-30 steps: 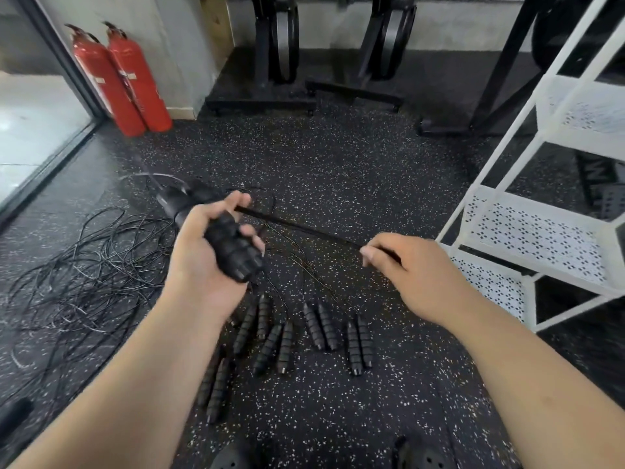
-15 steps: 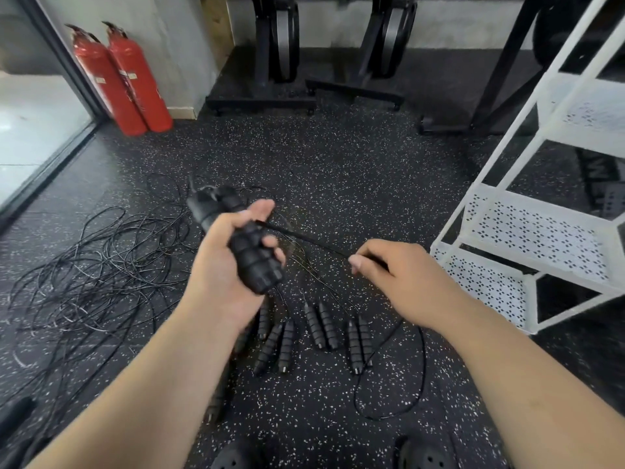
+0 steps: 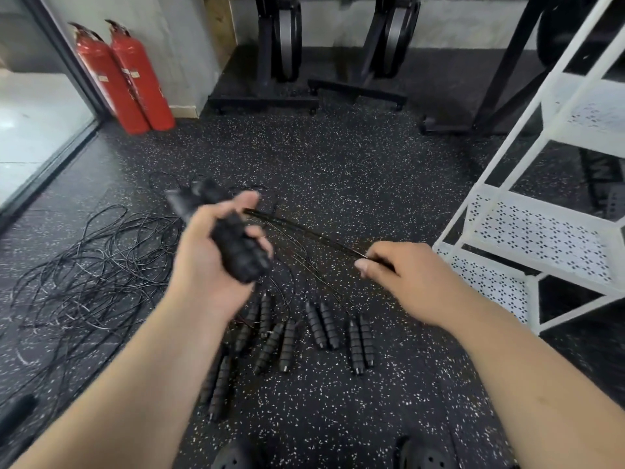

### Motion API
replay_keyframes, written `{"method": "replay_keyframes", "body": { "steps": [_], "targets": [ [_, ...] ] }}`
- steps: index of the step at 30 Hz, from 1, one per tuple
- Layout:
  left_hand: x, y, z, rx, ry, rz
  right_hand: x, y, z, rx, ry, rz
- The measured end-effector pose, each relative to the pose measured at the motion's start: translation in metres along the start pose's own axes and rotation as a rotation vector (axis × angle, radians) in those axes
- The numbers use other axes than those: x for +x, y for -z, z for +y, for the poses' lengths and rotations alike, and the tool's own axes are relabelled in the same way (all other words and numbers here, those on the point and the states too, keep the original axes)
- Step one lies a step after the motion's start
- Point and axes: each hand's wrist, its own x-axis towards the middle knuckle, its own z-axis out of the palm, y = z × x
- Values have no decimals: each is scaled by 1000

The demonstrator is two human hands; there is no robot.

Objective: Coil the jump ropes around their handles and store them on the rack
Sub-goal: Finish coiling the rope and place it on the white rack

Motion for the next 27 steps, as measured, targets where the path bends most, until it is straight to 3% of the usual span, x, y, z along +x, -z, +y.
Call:
{"method": "replay_keyframes", "body": {
  "steps": [4, 7, 9, 11, 14, 17, 20, 23, 27],
  "targets": [
    [10, 22, 27, -93, -101, 159, 0, 10, 15, -8, -62, 56],
    [11, 25, 22, 22, -54, 196, 3, 8, 14, -53, -106, 128],
    [11, 22, 14, 323, 44, 249, 3, 6, 11, -92, -137, 222],
    [5, 17, 1, 814, 82, 253, 4, 4, 8, -150, -157, 303],
    [-8, 9, -19, 1609, -114, 93, 5, -3, 7, -290, -166, 330],
    [-17, 2, -29, 1998, -296, -24, 4, -10, 4, -304, -155, 307],
    [-18, 1, -32, 2149, -408, -78, 1, -10, -6, -192, -38, 325],
    [-16, 2, -33, 2232, -459, -140, 1, -9, -15, -239, 94, 229],
    [-18, 2, -36, 2110, -472, -215, 0, -17, -17, -187, 175, 29]
  ]
}}
